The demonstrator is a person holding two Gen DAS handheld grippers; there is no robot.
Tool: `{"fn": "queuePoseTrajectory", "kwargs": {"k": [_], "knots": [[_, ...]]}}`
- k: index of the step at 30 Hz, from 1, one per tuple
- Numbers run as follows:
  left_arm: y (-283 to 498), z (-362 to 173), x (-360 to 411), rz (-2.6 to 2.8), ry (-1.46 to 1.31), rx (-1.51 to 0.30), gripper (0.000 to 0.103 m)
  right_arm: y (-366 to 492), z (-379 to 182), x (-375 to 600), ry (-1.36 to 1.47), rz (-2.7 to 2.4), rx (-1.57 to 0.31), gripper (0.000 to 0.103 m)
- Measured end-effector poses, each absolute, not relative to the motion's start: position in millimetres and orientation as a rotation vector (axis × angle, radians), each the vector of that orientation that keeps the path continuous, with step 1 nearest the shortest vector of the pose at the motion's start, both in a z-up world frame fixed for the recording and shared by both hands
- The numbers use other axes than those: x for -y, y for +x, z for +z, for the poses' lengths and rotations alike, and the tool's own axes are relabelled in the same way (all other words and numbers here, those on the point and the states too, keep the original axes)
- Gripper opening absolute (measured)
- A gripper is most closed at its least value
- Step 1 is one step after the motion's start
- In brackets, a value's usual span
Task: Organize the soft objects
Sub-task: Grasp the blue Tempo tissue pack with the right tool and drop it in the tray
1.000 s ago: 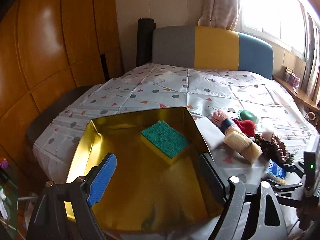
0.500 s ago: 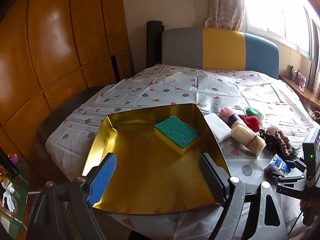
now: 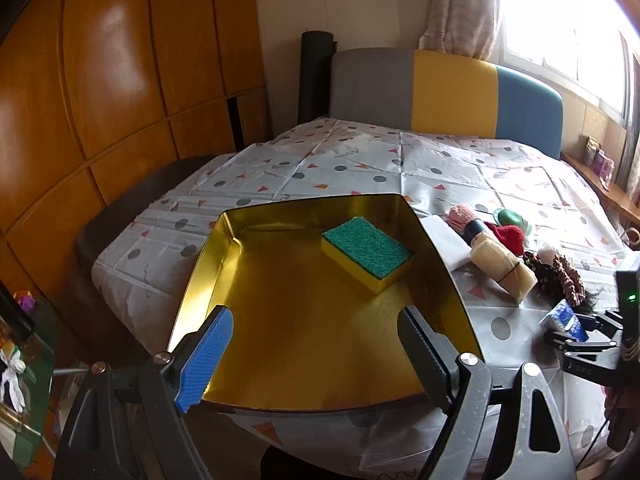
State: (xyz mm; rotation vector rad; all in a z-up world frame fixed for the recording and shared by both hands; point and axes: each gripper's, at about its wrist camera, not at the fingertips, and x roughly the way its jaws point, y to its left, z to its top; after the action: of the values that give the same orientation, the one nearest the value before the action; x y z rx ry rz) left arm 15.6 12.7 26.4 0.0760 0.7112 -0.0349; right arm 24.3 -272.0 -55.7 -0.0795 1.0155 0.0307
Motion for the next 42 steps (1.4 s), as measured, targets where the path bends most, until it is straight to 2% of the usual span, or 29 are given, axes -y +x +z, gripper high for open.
{"fn": "queuePoseTrajectory", "kwargs": {"k": [11,14,23,26,27,42], "knots": [[24,20,-74,0.094,-0.023,-0.724,0.086,51,24,172,-0.04,0.157,-0.851,0.054],[25,16,-95,0.136,-0.055,-0.737,0.086,67,25,134,-0.056,0.217,-0.857,0.054],[27,7,-120,0.18,-0.101,-0.755,0.086,110,-23,65,-0.114,0.241,-0.995,0.056],[28,4,-120,0.182,-0.096,-0.763,0.086,108,-32,62,-0.136,0.229,-1.01,0.063],[29,3,-120,0.181,-0.1,-0.767,0.086,106,-32,62,-0.147,0.225,-0.997,0.068],[31,8,-111,0.185,-0.082,-0.769,0.086,52,38,54,-0.226,0.167,-0.759,0.074]]}}
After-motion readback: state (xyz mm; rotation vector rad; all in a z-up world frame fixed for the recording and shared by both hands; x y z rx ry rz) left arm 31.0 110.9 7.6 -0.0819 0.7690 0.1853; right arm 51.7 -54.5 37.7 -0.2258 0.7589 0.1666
